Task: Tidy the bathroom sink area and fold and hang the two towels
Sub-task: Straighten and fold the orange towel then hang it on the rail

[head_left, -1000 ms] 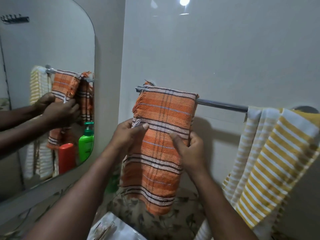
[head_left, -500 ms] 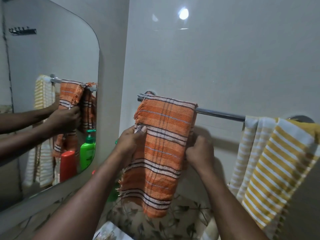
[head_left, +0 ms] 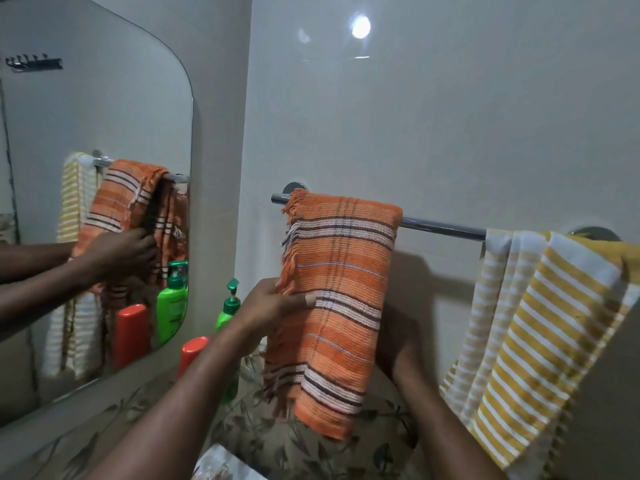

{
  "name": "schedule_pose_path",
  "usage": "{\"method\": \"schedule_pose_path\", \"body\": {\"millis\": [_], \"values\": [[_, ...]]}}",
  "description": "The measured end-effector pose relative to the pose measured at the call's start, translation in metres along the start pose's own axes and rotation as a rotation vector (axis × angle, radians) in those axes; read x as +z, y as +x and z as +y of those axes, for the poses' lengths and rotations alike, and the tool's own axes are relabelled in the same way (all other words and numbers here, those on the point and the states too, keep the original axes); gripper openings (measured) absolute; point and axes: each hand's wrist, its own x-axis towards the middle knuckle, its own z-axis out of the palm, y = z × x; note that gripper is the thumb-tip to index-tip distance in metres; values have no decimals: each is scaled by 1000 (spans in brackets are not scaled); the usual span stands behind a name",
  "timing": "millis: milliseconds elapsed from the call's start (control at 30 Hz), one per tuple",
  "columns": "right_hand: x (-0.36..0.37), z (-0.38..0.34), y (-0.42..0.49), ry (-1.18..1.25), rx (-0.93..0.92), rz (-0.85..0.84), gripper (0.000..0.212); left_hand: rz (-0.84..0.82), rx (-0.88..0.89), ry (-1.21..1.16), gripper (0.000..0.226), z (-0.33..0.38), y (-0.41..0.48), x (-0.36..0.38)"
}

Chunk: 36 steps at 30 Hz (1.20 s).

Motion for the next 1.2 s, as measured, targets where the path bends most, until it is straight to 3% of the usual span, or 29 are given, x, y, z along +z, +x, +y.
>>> {"method": "schedule_pose_path", "body": {"millis": [100, 200, 300, 400, 500, 600, 667, 833, 967, 1067, 1200], "values": [[2, 4, 0, 197, -15, 3, 23, 128, 31, -42, 17, -2, -1, 1], [0, 5, -3, 241, 42, 43, 4, 175, 61, 6, 52, 2, -1, 2], [-3, 5, -12, 119, 95, 201, 22, 129, 69, -14, 63, 2, -2, 0], [-9, -1, -20, 434, -58, 347, 26, 71, 85, -35, 51, 0, 0, -1], [-15, -4, -19, 662, -233, 157, 56, 53, 101, -49, 43, -6, 4, -3], [-12, -5, -12, 700, -214, -72, 72, 37, 116, -56, 46, -10, 7, -4], [-6, -4, -8, 662, -158, -137, 68, 5, 107, -35, 54, -10, 6, -5], [14, 10, -13, 628, -12, -163, 47, -153, 33, 233, 44, -33, 4, -8], [18, 20, -19, 564, 42, -174, 36, 9, -48, 205, 42, -62, 2, -13], [24, 24, -20, 476, 46, -193, 47, 84, -62, 125, 42, -74, -1, -13], [29, 33, -21, 339, 18, -188, 53, 124, -31, 117, 21, -80, -1, -11]]}}
